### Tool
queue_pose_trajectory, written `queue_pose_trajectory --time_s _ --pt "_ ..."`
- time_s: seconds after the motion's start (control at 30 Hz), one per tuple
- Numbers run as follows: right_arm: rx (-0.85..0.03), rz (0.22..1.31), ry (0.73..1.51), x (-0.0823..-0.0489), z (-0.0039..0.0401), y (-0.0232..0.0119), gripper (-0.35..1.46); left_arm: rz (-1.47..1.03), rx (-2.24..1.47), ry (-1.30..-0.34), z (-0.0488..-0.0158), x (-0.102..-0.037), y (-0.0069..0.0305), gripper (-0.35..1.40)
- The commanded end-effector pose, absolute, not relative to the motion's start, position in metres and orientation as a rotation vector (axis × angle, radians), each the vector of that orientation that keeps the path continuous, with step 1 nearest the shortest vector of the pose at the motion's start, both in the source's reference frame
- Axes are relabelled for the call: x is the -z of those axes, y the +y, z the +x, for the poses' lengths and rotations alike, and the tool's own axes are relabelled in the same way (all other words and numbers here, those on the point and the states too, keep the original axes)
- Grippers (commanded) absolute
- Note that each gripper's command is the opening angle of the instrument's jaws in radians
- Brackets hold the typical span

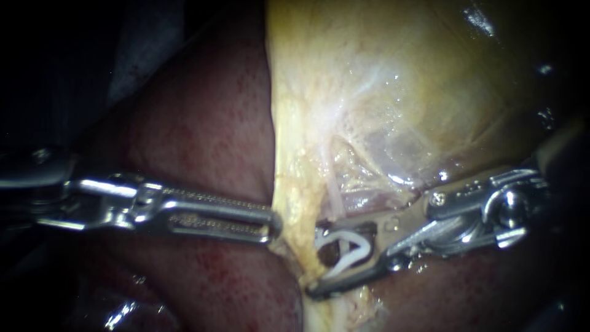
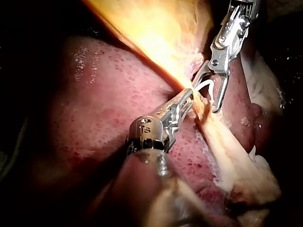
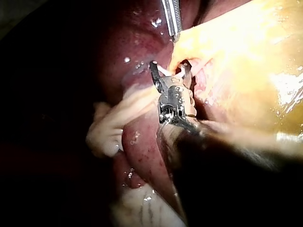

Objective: Clipping first clip left tube

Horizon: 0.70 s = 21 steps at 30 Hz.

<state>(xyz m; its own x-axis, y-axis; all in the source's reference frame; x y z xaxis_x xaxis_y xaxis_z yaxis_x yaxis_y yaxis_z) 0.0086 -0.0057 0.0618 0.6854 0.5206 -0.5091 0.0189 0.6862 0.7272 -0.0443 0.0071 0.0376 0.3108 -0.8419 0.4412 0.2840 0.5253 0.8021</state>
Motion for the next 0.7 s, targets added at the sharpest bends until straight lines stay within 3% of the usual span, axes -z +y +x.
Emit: queue_pose_trajectory --time_s 0.03,0.27,0.7 --pt "-0.311 0.779 0.776 -0.0618 0.0088 -0.0059 0.60 0.677 0.823 -0.985 -0.0443 -0.0376 0.0071 -0.35" --pt "-0.269 0.791 0.775 -0.0614 0.0105 -0.0070 0.60 0.677 0.823 -0.985 -0.0444 -0.0376 0.0071 -0.35" --pt "-0.268 0.792 0.774 -0.0613 0.0118 -0.0071 0.55 0.677 0.823 -0.985 -0.0445 -0.0377 0.0071 -0.35"
